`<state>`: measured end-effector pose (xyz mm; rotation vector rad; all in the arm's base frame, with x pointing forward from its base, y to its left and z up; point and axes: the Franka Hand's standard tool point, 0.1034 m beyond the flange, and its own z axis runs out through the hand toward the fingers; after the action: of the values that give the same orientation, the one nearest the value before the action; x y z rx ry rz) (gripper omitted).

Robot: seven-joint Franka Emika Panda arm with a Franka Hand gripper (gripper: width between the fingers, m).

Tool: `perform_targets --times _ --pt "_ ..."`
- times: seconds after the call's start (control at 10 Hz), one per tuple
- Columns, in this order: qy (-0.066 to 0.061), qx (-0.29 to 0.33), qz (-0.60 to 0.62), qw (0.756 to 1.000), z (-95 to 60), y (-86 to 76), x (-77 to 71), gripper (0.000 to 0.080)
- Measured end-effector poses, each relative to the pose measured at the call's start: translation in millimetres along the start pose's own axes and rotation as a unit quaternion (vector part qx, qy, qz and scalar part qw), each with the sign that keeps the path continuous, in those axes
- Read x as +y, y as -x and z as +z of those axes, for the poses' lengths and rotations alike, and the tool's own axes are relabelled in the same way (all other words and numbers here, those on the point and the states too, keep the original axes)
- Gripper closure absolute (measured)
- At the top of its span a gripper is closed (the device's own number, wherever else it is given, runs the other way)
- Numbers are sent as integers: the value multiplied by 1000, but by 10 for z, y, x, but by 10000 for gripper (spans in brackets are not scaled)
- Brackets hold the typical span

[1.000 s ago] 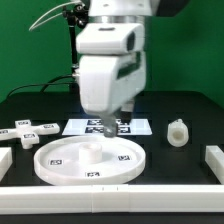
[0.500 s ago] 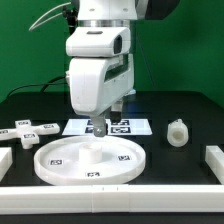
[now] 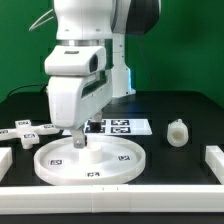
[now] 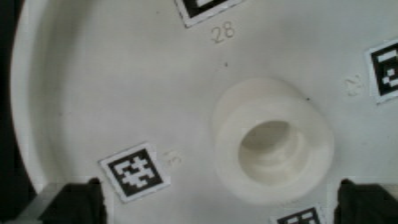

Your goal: Assemble round table

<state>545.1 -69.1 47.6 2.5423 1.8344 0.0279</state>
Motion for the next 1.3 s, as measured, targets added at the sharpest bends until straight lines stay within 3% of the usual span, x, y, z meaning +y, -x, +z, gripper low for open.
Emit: perform_targets --times 0.8,1.1,1.3 --pt "-23 -1 4 1000 288 5 -153 150" --pt "-25 -1 4 1000 311 0 -169 150" --pt "-25 -1 4 1000 311 2 -169 397"
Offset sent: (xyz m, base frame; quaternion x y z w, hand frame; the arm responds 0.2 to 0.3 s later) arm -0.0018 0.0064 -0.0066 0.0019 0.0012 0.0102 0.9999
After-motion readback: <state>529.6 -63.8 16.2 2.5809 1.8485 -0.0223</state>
